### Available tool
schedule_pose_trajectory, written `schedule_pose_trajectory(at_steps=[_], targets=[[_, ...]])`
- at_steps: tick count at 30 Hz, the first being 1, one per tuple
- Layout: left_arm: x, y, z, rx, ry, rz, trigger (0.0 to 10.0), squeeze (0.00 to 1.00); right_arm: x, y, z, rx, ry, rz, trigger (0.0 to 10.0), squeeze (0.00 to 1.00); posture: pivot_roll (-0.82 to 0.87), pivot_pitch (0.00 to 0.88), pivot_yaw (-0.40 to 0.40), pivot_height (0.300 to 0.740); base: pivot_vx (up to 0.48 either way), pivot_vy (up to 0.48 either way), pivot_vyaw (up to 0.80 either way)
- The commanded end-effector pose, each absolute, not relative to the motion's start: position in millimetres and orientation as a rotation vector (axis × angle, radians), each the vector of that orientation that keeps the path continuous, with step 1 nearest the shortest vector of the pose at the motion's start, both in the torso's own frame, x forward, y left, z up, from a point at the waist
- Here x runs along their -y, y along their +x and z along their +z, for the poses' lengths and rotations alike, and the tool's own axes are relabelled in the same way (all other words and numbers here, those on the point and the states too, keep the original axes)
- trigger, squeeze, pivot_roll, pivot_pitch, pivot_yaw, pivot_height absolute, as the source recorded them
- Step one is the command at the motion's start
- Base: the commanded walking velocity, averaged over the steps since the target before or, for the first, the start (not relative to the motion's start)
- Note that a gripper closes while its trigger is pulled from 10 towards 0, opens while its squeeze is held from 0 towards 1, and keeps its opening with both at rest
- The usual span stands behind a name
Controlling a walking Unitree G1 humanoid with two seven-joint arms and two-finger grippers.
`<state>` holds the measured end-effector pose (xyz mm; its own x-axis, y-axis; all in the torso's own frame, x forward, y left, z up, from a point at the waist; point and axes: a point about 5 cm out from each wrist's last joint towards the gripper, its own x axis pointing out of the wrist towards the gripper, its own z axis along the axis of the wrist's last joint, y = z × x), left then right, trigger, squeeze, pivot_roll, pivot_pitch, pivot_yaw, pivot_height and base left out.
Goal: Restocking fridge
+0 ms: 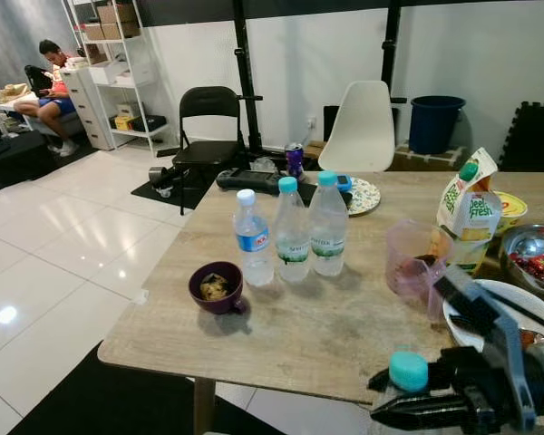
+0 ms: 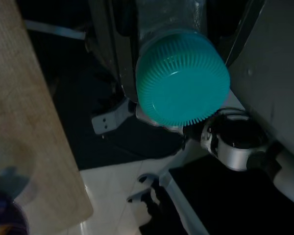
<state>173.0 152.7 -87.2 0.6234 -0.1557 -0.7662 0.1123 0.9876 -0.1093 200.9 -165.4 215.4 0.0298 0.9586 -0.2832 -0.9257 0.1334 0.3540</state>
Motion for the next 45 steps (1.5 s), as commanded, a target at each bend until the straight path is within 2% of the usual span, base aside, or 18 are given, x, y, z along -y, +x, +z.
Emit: schedule_pose_trajectory(at_steps=[1, 12, 15, 19, 24, 26, 35, 37, 41, 43, 45], targets=[[-157.0, 166.6, -90.0, -0.904, -0.042, -0.15, 10.0, 0.0, 164.6, 196.0, 204.1, -0.551, 0.086, 1.446, 0.0, 0.0, -0.07, 0.064, 0.068, 0.74, 0.0, 0.0, 0.0], [-157.5, 167.8, -89.2, -0.892, -0.04, -0.153, 10.0, 0.0, 176.3, 190.1, 148.5, -0.667, 0.182, 1.302, 0.0, 0.0, -0.07, 0.064, 0.067, 0.74, 0.0, 0.0, 0.0], [-158.2, 166.7, -89.6, -0.895, -0.031, -0.156, 10.0, 0.0, 189.1, 196.6, 106.8, -0.662, 0.095, 1.119, 0.0, 0.0, -0.07, 0.068, 0.073, 0.74, 0.0, 0.0, 0.0], [-158.2, 166.9, -89.2, -0.889, -0.029, -0.159, 10.0, 0.0, 199.4, 206.5, 73.0, -0.577, 0.011, 0.933, 0.0, 0.0, -0.06, 0.067, 0.073, 0.74, 0.0, 0.0, 0.0], [-158.7, 168.7, -88.1, -0.879, -0.028, -0.159, 10.0, 0.0, 202.3, 206.1, 57.9, -0.505, -0.001, 0.861, 0.0, 0.0, -0.06, 0.066, 0.073, 0.74, 0.0, 0.0, 0.0], [-159.2, 169.6, -87.5, -0.873, -0.027, -0.159, 10.0, 0.0, 206.8, 205.8, 47.4, -0.419, -0.03, 0.771, 0.0, 0.0, -0.05, 0.065, 0.072, 0.74, 0.0, 0.0, 0.0], [-161.8, 169.8, -86.8, -0.864, -0.024, -0.156, 10.0, 0.0, 214.5, 191.6, 27.8, -0.285, -0.017, 0.607, 0.0, 0.0, -0.05, 0.066, 0.079, 0.74, 0.0, 0.0, 0.0], [-162.5, 169.6, -86.7, -0.863, -0.021, -0.159, 10.0, 0.0, 220.4, 188.2, 22.6, -0.242, -0.045, 0.502, 0.0, 0.0, -0.05, 0.065, 0.084, 0.74, 0.0, 0.0, 0.0], [-162.9, 171.2, -85.8, -0.856, -0.017, -0.162, 10.0, 0.0, 226.6, 176.3, 6.0, -0.259, -0.076, 0.37, 0.0, 0.0, -0.04, 0.064, 0.085, 0.74, 0.0, 0.0, 0.0], [-162.9, 171.2, -85.8, -0.856, -0.017, -0.162, 10.0, 0.0, 226.6, 176.3, 6.0, -0.259, -0.076, 0.37, 0.0, 0.0, -0.04, 0.064, 0.085, 0.74, 0.0, 0.0, 0.0], [-163.9, 172.2, -85.2, -0.854, -0.014, -0.16, 10.0, 0.0, 229.3, 165.7, -13.2, -0.323, -0.103, 0.302, 0.0, 0.0, -0.04, 0.062, 0.091, 0.74, 0.0, 0.0, 0.0]])
